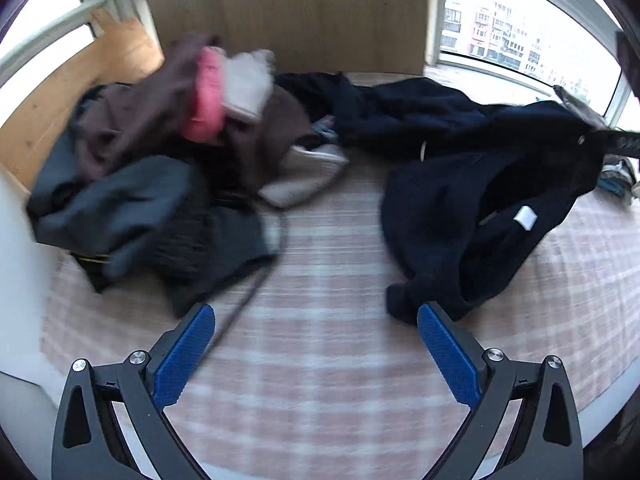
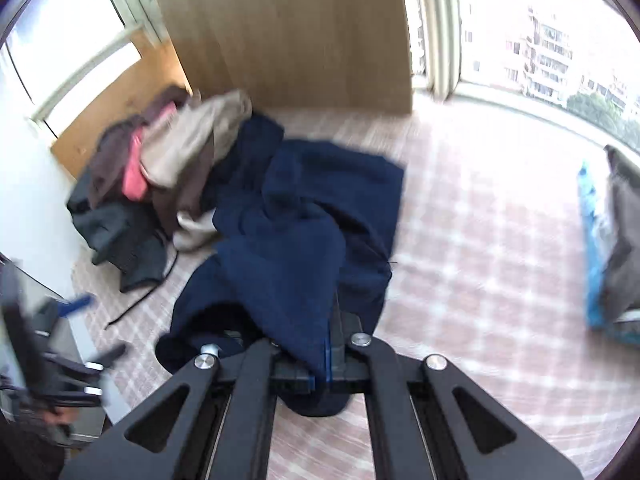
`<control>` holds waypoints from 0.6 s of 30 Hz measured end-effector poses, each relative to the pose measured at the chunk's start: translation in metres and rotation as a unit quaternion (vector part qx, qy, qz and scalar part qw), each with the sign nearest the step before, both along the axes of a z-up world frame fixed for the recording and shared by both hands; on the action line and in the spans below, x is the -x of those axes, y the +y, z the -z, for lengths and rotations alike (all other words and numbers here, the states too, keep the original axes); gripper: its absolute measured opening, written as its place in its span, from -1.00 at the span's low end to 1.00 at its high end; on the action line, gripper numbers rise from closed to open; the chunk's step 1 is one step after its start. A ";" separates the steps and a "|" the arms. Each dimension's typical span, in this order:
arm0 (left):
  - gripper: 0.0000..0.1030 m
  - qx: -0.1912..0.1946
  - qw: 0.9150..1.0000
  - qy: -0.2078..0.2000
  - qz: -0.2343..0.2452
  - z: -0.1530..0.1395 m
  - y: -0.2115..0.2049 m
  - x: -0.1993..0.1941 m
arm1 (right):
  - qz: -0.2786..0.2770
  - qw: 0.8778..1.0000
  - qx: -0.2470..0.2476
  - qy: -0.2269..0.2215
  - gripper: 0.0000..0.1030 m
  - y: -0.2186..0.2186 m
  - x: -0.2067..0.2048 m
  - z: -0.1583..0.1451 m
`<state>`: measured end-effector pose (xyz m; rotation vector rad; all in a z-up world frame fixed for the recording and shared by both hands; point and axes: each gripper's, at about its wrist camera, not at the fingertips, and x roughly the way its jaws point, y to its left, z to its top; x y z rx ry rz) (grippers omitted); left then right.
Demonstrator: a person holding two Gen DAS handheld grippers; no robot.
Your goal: Fold clothes
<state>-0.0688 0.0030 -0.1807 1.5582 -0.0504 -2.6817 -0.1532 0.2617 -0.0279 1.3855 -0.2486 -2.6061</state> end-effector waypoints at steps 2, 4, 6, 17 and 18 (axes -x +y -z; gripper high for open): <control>0.98 -0.039 0.999 -0.002 0.015 0.007 0.020 0.012 | 0.007 1.000 0.002 0.001 -0.96 0.006 -0.001 0.001; 0.98 -0.048 0.999 0.005 0.023 0.012 0.039 0.022 | 0.014 1.000 0.005 0.001 -0.96 0.011 -0.003 0.001; 0.98 -0.053 0.998 -0.001 0.046 0.015 0.057 0.029 | 0.022 1.000 0.007 0.002 -0.96 0.017 -0.004 0.002; -0.19 -0.110 0.988 -0.065 0.081 0.046 0.093 0.067 | 0.061 0.998 0.021 0.005 -0.96 0.047 -0.013 0.004; -0.22 -0.128 0.987 -0.059 0.078 0.040 0.090 0.067 | 0.069 0.997 0.024 0.020 -0.96 0.049 -0.016 -0.003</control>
